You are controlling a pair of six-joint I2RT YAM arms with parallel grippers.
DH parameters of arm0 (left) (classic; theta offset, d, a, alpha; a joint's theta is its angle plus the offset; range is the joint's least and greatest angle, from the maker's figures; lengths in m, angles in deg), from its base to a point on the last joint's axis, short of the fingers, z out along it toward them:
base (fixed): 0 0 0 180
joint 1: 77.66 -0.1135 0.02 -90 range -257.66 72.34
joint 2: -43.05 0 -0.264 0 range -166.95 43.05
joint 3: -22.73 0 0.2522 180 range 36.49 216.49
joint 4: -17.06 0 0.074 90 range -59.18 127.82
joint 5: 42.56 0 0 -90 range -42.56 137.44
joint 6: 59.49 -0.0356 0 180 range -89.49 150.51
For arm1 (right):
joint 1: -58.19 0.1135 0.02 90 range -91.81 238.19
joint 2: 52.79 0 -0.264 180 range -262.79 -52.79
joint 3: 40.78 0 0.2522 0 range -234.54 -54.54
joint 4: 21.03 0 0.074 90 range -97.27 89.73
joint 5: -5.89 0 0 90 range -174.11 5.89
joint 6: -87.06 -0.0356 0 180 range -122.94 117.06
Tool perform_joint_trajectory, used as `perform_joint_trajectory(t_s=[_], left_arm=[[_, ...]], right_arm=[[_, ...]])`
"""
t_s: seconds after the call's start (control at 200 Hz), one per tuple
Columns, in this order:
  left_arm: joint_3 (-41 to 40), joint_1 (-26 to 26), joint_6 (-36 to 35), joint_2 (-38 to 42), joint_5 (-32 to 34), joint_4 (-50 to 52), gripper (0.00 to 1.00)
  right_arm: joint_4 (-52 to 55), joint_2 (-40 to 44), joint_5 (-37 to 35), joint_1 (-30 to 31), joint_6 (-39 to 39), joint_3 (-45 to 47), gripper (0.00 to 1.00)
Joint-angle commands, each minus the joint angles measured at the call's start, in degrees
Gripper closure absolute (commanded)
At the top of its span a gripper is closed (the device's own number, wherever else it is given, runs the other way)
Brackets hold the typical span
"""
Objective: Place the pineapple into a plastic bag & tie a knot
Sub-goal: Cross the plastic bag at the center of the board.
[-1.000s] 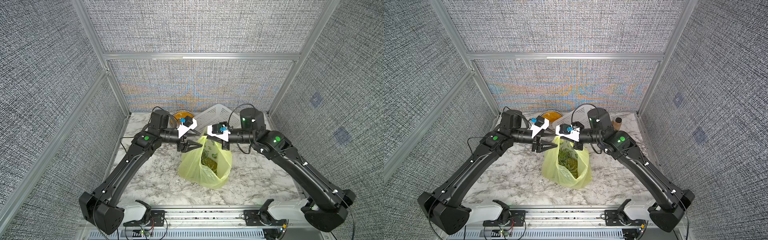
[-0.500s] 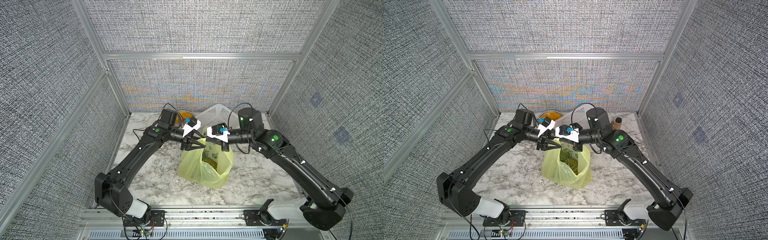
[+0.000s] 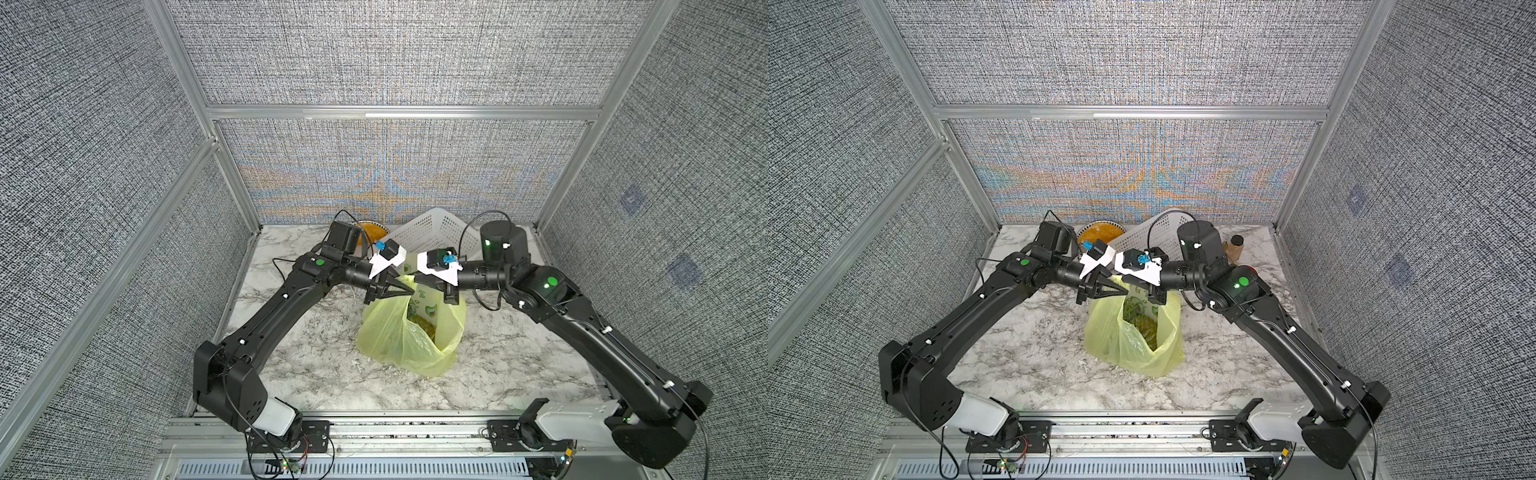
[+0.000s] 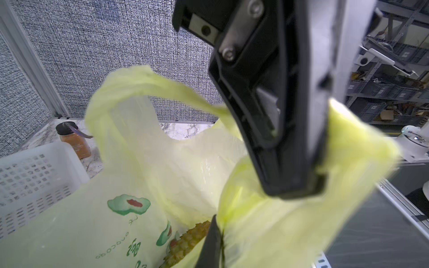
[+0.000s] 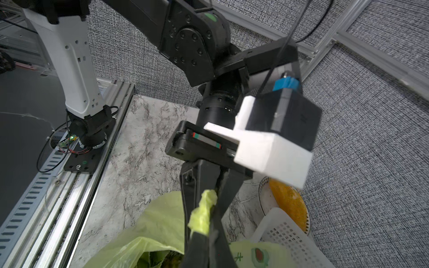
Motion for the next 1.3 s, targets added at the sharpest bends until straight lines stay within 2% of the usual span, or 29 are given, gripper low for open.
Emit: perform_joint_trajectory(t_s=[0.0,0.1,0.23,0.3,0.365,0.48,0.531,0.731,0.866,1.066,1.136,1.186,1.296], left_arm=[[-2.1,0.2,5.6,2.3,6.5,-3.1,1.00],[-5.8,0.9,11.4,5.3,12.2,-8.4,1.00],[-10.4,2.2,17.3,8.6,15.5,-15.5,1.00],[-11.3,3.0,18.1,9.4,16.5,-16.4,1.00],[-11.7,3.6,18.1,9.7,16.9,-16.6,1.00],[-11.9,3.9,18.0,9.8,17.3,-16.6,1.00],[-12.0,3.9,18.0,10.0,17.4,-16.6,1.00],[-13.0,4.0,17.9,11.0,18.0,-16.5,1.00],[-14.0,4.0,17.9,12.1,18.9,-16.5,1.00],[-14.4,4.0,18.6,13.1,19.3,-16.4,1.00],[-14.5,4.0,19.4,13.6,20.1,-16.4,1.00],[-14.3,4.0,20.5,13.9,21.2,-16.4,1.00],[-13.7,4.0,26.3,14.3,26.5,-17.7,1.00]], right_arm=[[-5.9,2.1,-7.9,0.0,-8.3,-0.8,0.63],[-2.6,2.9,-13.2,-0.1,-14.9,-4.7,0.48],[4.4,3.7,-16.8,-1.1,-19.6,-7.4,0.28],[6.8,3.6,-15.9,-2.5,-20.3,-7.7,0.22],[8.9,2.3,-12.0,-4.2,-20.7,-8.4,0.16],[13.9,-2.0,-9.4,-4.4,-19.7,-11.4,0.05],[15.5,-3.6,-8.6,-4.4,-18.6,-12.7,0.02],[16.7,-6.3,-3.0,-4.6,-13.8,-11.8,0.03],[17.2,-6.3,-0.8,-4.9,-10.7,-10.1,0.19],[17.1,-6.8,-1.7,-5.1,-7.2,-8.9,0.56],[17.7,-7.1,-0.9,-5.1,-6.1,-8.9,0.76],[18.2,-7.2,-0.2,-5.3,-5.3,-9.1,1.00],[18.5,-5.7,1.3,-5.4,-4.1,-7.7,1.00]])
